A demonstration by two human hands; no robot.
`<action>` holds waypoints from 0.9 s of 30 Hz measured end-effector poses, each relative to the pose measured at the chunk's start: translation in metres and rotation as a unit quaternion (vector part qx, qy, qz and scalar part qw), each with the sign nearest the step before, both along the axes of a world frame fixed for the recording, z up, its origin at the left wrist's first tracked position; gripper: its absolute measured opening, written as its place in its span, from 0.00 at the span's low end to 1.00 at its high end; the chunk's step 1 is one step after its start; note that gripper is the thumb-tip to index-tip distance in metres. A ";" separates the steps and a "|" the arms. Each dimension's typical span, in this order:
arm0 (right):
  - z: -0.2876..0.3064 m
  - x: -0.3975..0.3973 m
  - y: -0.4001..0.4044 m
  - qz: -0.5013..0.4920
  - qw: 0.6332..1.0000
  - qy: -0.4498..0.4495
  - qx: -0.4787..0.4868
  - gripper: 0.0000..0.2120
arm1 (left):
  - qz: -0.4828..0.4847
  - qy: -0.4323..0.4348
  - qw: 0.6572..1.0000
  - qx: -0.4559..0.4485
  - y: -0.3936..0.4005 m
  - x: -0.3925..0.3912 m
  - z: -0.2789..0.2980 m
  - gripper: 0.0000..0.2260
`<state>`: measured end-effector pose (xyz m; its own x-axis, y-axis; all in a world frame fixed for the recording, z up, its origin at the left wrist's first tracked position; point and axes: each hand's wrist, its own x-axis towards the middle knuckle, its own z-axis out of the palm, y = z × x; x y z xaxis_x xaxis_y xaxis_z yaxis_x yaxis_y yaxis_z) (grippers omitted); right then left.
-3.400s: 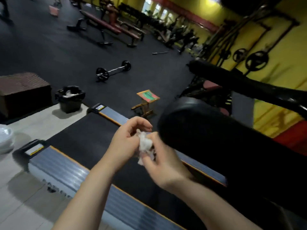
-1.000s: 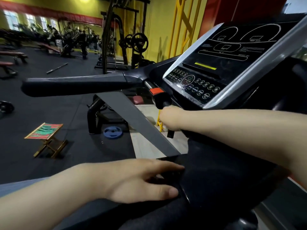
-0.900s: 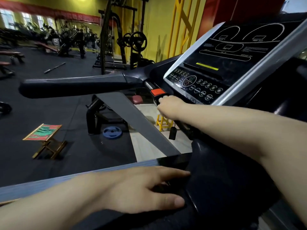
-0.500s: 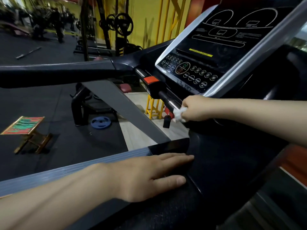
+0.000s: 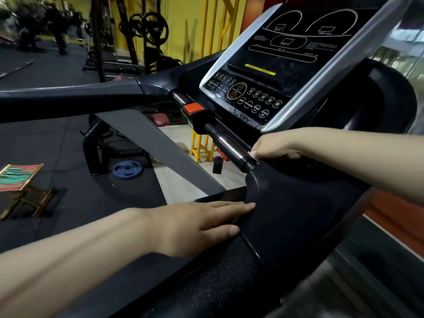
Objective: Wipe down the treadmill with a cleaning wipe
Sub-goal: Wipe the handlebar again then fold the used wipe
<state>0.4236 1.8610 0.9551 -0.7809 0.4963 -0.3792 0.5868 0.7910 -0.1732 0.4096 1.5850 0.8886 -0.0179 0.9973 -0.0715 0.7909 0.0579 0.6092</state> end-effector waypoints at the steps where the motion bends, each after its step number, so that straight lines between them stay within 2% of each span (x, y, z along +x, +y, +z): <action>1: 0.003 0.004 -0.003 0.020 1.000 0.000 0.009 0.15 | 0.002 0.002 1.000 -0.003 0.001 0.001 0.003 0.24; 6: 0.025 0.030 -0.026 0.072 0.994 0.025 0.079 0.11 | 0.019 0.037 0.999 -0.001 -0.001 0.009 0.012 0.24; 8: 0.032 0.037 -0.033 0.068 0.990 0.115 0.039 0.07 | 0.038 0.063 0.997 0.000 -0.001 0.013 0.017 0.23; 11: 0.044 0.048 -0.059 0.111 0.961 0.253 -0.033 0.09 | 0.058 0.133 0.989 0.006 -0.004 0.021 0.032 0.21; 14: 0.044 0.059 -0.100 0.212 0.938 0.269 -0.049 0.05 | 0.143 0.219 0.965 -0.008 -0.018 0.021 0.044 0.20; 16: 0.039 0.061 -0.124 0.256 0.923 0.283 -0.051 0.01 | 0.215 0.237 0.947 -0.023 -0.036 0.019 0.050 0.18; 20: 0.036 0.058 -0.168 0.337 0.886 0.318 -0.012 0.04 | 0.340 0.221 0.914 -0.014 -0.083 0.025 0.060 0.15; 23: 0.034 0.051 -0.208 0.388 0.868 0.310 -0.023 0.04 | 0.437 0.118 0.890 0.050 -0.127 0.038 0.057 0.19; 25: 0.031 0.047 -0.241 0.424 0.856 0.293 -0.035 0.06 | 0.500 0.050 0.856 0.123 -0.161 0.050 0.050 0.26; 27: 0.028 0.043 -0.282 0.457 0.842 0.282 -0.053 0.07 | 0.548 0.036 0.816 0.180 -0.196 0.065 0.042 0.21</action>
<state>0.4662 1.5786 0.9830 -0.8887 -0.4232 0.1765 -0.4584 0.8299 -0.3181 0.4742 1.3887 0.9302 -0.9045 0.3357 0.2630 0.4186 0.5814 0.6977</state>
